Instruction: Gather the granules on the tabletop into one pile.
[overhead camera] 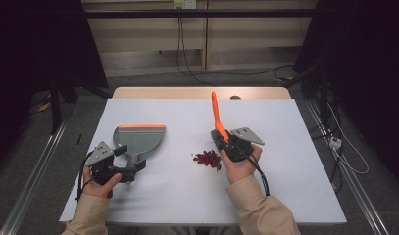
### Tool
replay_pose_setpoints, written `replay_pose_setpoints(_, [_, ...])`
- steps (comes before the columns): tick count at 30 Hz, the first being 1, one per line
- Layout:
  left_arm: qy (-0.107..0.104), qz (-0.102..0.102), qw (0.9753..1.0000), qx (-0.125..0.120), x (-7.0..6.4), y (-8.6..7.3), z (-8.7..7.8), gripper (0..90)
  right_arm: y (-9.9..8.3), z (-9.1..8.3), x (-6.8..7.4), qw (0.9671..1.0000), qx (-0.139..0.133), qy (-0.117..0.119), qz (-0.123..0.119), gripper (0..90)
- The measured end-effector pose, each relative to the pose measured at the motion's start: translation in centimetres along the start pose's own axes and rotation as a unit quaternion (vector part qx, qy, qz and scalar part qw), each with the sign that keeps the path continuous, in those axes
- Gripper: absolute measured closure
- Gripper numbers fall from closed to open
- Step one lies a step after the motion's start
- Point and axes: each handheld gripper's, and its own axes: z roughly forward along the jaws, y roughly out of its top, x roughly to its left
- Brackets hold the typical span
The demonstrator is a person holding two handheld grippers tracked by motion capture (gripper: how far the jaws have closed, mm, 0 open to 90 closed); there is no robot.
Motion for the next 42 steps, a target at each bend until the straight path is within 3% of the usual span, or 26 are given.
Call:
replay_pose_setpoints(3, [-0.001, 0.001, 1.0000, 0.000, 0.0, 0.0, 0.0, 5.9, 0.4, 0.2, 1.5, 0.9998, -0.006, 0.020, -0.001, 70.8])
replay_pose_setpoints(7, [-0.002, 0.001, 1.0000, 0.000, -0.1, 0.0, 0.0, 5.9, 0.4, 0.9, 3.5, 0.9981, -0.005, 0.058, 0.022, 70.9])
replay_pose_setpoints(10, [-0.002, 0.002, 1.0000, 0.000, 0.0, 0.0, -0.1, 5.9, 0.0, 1.4, 4.7, 0.9967, -0.004, 0.076, 0.027, 70.9])
replay_pose_setpoints(13, [-0.001, 0.000, 1.0000, -0.003, 0.0, 0.0, -0.1, 5.9, -0.6, 2.2, 5.2, 0.9948, 0.007, 0.087, 0.053, 70.9])
replay_pose_setpoints(18, [-0.002, 0.003, 1.0000, 0.001, 0.0, 0.0, 0.0, 5.9, -1.5, 3.1, 6.1, 0.9933, 0.024, 0.091, 0.068, 70.9])
replay_pose_setpoints(20, [-0.001, 0.003, 1.0000, 0.000, 0.0, 0.0, 0.0, 5.9, -2.0, 3.5, 6.2, 0.9916, 0.041, 0.091, 0.083, 70.9])
replay_pose_setpoints(23, [0.000, 0.002, 1.0000, -0.002, 0.0, 0.0, -0.1, 5.9, -2.7, 4.0, 6.3, 0.9918, 0.056, 0.082, 0.081, 70.9])
replay_pose_setpoints(29, [0.000, 0.003, 1.0000, 0.000, 0.0, 0.0, -0.1, 5.9, -2.9, 3.5, 5.2, 0.9937, 0.058, 0.062, 0.074, 70.7])
replay_pose_setpoints(42, [0.002, 0.003, 1.0000, 0.004, -0.1, 0.0, 0.0, 5.9, -3.0, 2.3, 3.9, 0.9956, 0.052, 0.048, 0.061, 70.6])
